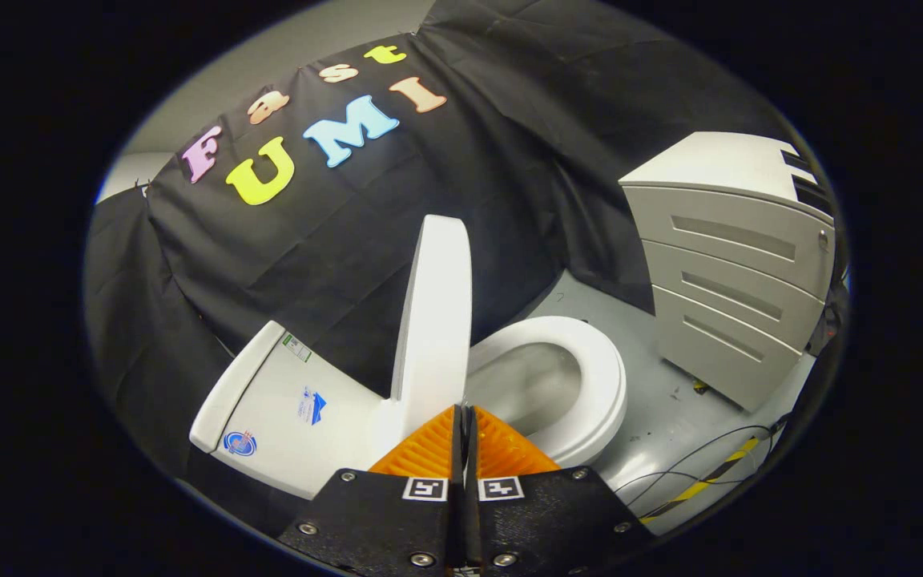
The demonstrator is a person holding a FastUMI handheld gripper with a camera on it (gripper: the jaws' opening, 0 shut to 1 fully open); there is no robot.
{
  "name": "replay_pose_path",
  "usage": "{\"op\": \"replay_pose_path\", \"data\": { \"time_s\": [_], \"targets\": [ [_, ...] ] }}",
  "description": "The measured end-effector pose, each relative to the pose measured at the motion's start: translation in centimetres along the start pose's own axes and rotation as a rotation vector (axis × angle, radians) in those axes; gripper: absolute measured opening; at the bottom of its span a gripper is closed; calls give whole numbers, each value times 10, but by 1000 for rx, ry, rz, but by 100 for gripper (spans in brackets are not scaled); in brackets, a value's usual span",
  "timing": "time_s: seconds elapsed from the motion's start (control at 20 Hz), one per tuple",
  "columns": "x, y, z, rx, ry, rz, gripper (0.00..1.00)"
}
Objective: Open the toilet lid.
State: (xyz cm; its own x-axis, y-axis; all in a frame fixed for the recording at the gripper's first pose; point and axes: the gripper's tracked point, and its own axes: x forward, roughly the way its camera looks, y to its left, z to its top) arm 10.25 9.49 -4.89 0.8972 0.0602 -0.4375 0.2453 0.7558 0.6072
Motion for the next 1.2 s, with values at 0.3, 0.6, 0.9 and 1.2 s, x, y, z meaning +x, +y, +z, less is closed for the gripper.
{"op": "replay_pose_path", "data": {
  "time_s": [0.3,0.6,0.9,1.2],
  "targets": [
    [-4,13,1,-44,-15,-4,0],
    [-10,35,3,-108,-32,-5,0],
    [-15,57,3,-206,-59,20,0],
    [-22,83,0,-296,-76,43,0]
  ]
}}
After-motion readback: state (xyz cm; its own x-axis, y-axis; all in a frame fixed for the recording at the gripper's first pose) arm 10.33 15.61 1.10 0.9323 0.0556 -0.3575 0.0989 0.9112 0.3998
